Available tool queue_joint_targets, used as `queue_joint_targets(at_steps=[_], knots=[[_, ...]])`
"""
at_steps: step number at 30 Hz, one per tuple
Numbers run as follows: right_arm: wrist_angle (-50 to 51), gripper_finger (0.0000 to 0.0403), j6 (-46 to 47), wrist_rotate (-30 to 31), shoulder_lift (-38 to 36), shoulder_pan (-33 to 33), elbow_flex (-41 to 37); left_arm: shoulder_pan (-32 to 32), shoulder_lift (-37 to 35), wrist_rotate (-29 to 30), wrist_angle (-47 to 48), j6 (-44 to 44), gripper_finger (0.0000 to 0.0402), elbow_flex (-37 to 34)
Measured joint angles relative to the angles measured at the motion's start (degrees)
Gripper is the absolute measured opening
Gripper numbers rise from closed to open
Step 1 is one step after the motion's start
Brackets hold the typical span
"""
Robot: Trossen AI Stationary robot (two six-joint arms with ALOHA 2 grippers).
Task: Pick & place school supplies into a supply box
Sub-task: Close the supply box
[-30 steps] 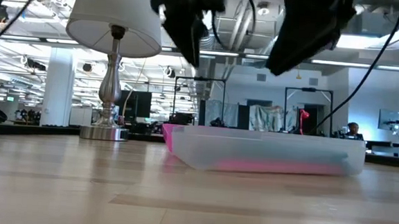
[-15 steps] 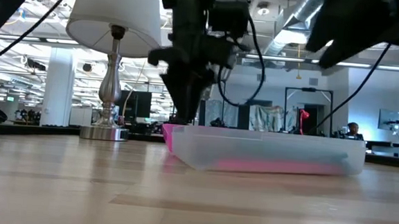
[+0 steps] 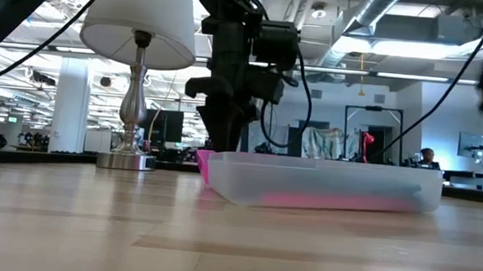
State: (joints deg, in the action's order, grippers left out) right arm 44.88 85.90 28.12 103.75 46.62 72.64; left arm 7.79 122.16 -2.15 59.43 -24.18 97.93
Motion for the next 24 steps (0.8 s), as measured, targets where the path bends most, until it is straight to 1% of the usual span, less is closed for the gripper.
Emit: queue_joint_targets(at_steps=[5, 9, 11, 15, 17, 20, 24], knots=[[-1.49, 0.0134, 1.96, -1.83, 4.6, -0.56, 0.0, 0.28, -0.1, -0.44, -0.38, 0.0, 0.0178, 0.0], [-1.78, 0.0134, 2.66, -4.98, 7.31, -2.58, 0.0, 0.2, -0.1, -1.07, 0.71, 0.0, 0.0178, 0.0], [-1.92, 0.0134, 2.68, -5.56, 8.16, -3.55, 0.0, 0.11, -0.1, -1.07, 0.54, 0.08, 0.0178, 0.0], [-1.41, 0.0134, 2.72, -5.52, 9.05, -5.21, -0.1, 0.0, -0.1, -1.14, 1.76, 1.56, 0.0178, 0.0], [0.42, 0.0134, 2.74, -5.76, 9.13, -5.73, -0.55, -0.23, -0.12, -1.12, 2.02, 2.32, 0.0178, 0.0], [-0.33, 0.0134, 2.76, -5.74, 9.1, -6.49, -1.43, -0.51, -0.12, -0.33, 1.84, 3.3, 0.0178, 0.0], [0.33, 0.0134, 2.74, -5.75, 9.1, -6.92, -1.73, -0.7, -0.25, 0.0, -1.78, 3.76, 0.0178, -2.3]])
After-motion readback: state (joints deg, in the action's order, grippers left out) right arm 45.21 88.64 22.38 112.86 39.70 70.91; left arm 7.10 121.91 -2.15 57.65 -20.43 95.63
